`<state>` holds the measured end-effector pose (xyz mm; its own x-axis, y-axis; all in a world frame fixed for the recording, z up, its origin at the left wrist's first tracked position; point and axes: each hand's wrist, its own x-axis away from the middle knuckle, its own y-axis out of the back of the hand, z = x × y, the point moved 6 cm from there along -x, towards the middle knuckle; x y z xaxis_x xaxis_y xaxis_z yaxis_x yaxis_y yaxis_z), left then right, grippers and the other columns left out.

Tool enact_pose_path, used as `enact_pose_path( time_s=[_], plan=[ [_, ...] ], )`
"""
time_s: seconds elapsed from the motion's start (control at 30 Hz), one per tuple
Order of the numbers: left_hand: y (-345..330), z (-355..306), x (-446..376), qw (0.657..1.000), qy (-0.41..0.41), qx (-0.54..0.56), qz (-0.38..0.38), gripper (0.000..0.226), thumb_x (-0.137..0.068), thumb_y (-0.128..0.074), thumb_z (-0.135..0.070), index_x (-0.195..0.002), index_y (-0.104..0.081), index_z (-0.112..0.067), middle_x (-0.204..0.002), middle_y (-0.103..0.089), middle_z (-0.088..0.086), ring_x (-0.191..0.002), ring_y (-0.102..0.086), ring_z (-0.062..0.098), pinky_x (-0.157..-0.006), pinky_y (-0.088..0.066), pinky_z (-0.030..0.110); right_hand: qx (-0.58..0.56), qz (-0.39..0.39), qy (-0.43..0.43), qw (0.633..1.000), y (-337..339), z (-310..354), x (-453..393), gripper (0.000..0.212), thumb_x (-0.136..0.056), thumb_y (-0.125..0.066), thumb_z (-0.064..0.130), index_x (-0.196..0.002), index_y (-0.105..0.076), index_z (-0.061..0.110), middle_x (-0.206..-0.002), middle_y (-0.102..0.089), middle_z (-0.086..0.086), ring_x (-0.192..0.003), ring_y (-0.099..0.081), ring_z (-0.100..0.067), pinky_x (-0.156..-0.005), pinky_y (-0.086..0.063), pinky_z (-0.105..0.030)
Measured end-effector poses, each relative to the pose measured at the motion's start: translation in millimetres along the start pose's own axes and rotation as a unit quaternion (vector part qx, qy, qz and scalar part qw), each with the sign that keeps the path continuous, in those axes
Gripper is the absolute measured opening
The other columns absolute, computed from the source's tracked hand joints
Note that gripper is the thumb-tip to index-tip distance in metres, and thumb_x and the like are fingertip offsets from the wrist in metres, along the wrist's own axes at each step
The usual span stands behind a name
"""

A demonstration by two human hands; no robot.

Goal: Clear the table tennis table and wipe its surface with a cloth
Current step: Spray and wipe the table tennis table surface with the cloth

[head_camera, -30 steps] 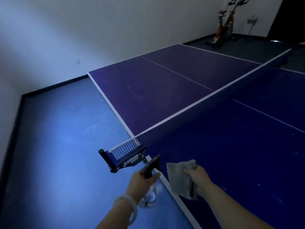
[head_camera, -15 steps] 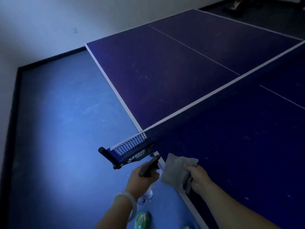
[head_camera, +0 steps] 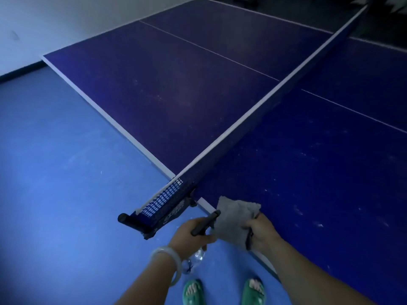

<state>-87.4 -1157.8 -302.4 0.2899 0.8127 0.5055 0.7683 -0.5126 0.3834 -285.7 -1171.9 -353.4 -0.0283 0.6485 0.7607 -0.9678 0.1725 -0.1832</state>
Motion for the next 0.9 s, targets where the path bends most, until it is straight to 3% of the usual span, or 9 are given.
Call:
enact_pose_path(
  time_s=[0.1, 0.2, 0.27, 0.37, 0.5, 0.63, 0.77, 0.9],
  plan=[
    [-3.2, -1.6, -4.4, 0.998, -0.016, -0.025, 0.046, 0.037, -0.089, -0.070, -0.024, -0.124, -0.058, -0.029, -0.063, -0.066, 0.002, -0.060, -0.063, 0.014, -0.067, -0.052, 0.029, -0.031, -0.014, 0.015, 0.999, -0.7, -4.2, 1.8, 0.040, -0.088, -0.044, -0.021, -0.116, -0.062, 0.001, -0.105, -0.071, -0.021, -0.095, -0.069, -0.036, -0.068, -0.059, -0.042],
    [-2.0, -2.0, -9.3, 0.997, -0.018, -0.050, 0.053, 0.013, -0.089, -0.068, -0.020, -0.097, -0.063, -0.029, -0.058, -0.063, -0.007, -0.054, -0.060, 0.006, -0.065, -0.051, 0.028, -0.042, -0.012, 0.019, 0.999, 0.5, -4.5, 0.8, 0.037, -0.087, -0.048, -0.021, -0.107, -0.063, 0.006, -0.089, -0.076, -0.011, -0.078, -0.073, -0.025, -0.056, -0.058, -0.033],
    [-0.3, -3.0, -10.8, 0.998, -0.016, -0.049, 0.047, 0.015, -0.090, -0.066, -0.018, -0.092, -0.060, -0.031, -0.056, -0.062, -0.009, -0.053, -0.060, 0.007, -0.062, -0.051, 0.025, -0.041, -0.012, 0.022, 0.999, 1.5, -4.5, -1.1, 0.037, -0.086, -0.050, -0.021, -0.107, -0.063, 0.007, -0.093, -0.075, -0.013, -0.083, -0.073, -0.028, -0.059, -0.058, -0.035],
    [0.3, -5.8, -11.7, 0.998, -0.012, -0.049, 0.045, 0.021, -0.089, -0.064, -0.016, -0.107, -0.063, -0.027, -0.058, -0.063, -0.007, -0.051, -0.058, 0.005, -0.055, -0.047, 0.017, -0.039, -0.024, 0.026, 0.999, 2.0, -5.7, -2.7, 0.039, -0.085, -0.052, -0.021, -0.109, -0.061, 0.008, -0.102, -0.070, -0.016, -0.091, -0.069, -0.032, -0.060, -0.058, -0.036],
    [-0.3, -9.0, -16.2, 0.995, -0.016, -0.060, 0.073, 0.017, -0.087, -0.064, -0.015, -0.101, -0.063, -0.024, -0.060, -0.063, -0.010, -0.053, -0.058, 0.002, -0.056, -0.048, 0.017, -0.045, -0.031, 0.031, 0.998, 1.9, -7.3, -2.9, 0.039, -0.084, -0.052, -0.020, -0.105, -0.062, 0.011, -0.093, -0.074, -0.011, -0.083, -0.071, -0.028, -0.056, -0.057, -0.034],
    [-4.2, -6.2, -13.6, 0.987, -0.030, -0.099, 0.123, 0.026, -0.089, -0.065, -0.020, -0.109, -0.061, -0.036, -0.061, -0.064, -0.008, -0.057, -0.061, 0.004, -0.065, -0.052, 0.021, -0.049, -0.037, 0.028, 0.998, 1.7, -8.1, -5.1, 0.039, -0.084, -0.055, -0.020, -0.106, -0.062, 0.011, -0.093, -0.073, -0.012, -0.083, -0.071, -0.029, -0.056, -0.058, -0.035],
    [-4.7, 3.5, -8.7, 0.980, -0.010, -0.111, 0.163, 0.017, -0.089, -0.066, -0.019, -0.106, -0.064, -0.024, -0.066, -0.064, -0.005, -0.060, -0.061, 0.008, -0.066, -0.053, 0.024, -0.031, -0.046, 0.030, 0.998, 0.0, -6.9, -4.2, 0.040, -0.084, -0.053, -0.019, -0.108, -0.061, 0.012, -0.101, -0.070, -0.015, -0.092, -0.067, -0.032, -0.061, -0.057, -0.036],
    [-0.9, 5.0, -5.3, 0.980, -0.014, -0.115, 0.164, 0.034, -0.089, -0.068, -0.022, -0.122, -0.060, -0.025, -0.062, -0.064, -0.005, -0.066, -0.062, 0.008, -0.080, -0.052, 0.029, -0.030, -0.043, 0.033, 0.998, -0.1, -7.2, -4.9, 0.041, -0.084, -0.052, -0.020, -0.106, -0.061, 0.014, -0.105, -0.068, -0.013, -0.095, -0.066, -0.031, -0.064, -0.057, -0.038]
  ],
)
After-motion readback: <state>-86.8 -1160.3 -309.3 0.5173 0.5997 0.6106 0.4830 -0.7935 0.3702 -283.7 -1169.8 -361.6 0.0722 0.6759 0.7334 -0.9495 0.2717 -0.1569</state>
